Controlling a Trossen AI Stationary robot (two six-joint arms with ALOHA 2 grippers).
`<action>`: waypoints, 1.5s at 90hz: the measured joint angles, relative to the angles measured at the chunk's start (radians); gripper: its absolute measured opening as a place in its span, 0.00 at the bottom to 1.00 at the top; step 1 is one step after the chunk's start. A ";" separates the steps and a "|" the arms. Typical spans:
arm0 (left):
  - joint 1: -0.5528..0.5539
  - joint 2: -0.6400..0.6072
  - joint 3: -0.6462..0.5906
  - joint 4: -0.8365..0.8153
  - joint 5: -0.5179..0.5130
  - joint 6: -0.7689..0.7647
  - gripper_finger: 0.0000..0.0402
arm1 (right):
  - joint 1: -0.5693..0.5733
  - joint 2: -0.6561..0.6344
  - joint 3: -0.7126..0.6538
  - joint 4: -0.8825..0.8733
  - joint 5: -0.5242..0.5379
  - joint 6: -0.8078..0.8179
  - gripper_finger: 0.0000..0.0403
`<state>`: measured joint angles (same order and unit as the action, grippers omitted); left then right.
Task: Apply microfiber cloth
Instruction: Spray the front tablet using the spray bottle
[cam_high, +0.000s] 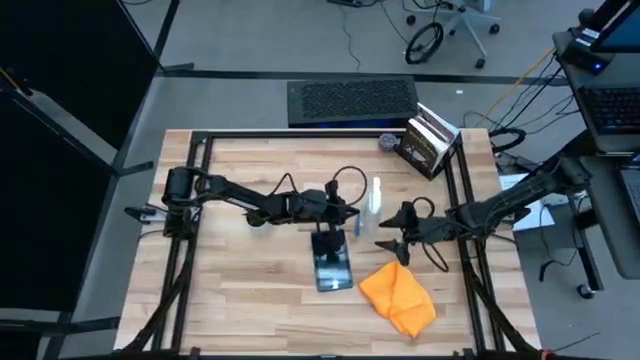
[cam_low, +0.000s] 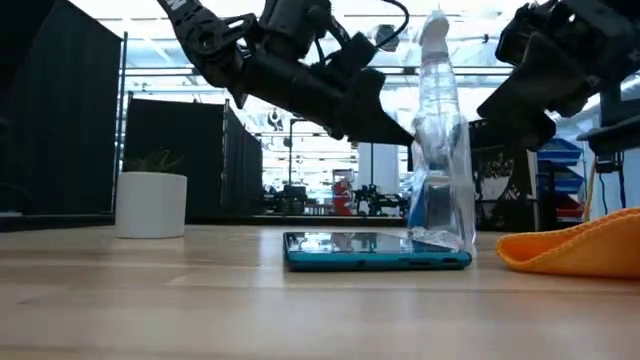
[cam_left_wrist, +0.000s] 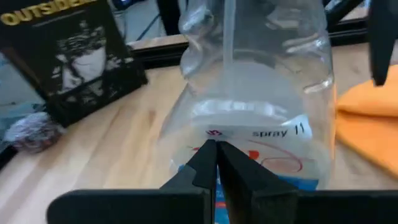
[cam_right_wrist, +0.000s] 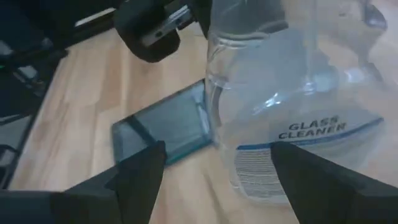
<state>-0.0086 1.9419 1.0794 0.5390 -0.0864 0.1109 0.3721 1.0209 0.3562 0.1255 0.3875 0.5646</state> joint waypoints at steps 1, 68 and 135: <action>-0.001 0.000 0.000 0.000 0.000 -0.002 0.00 | 0.002 0.002 0.000 0.000 0.000 0.000 0.70; -0.043 0.000 0.002 0.024 0.014 -0.019 0.00 | 0.048 -0.099 0.112 -0.368 0.029 0.024 0.70; -0.042 -0.226 0.003 -0.497 -0.053 0.072 0.21 | 0.055 -0.129 0.112 -0.480 -0.047 0.070 0.70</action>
<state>-0.0502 1.7161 1.0827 0.0425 -0.1393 0.1825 0.4274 0.8920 0.4683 -0.3544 0.3409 0.6350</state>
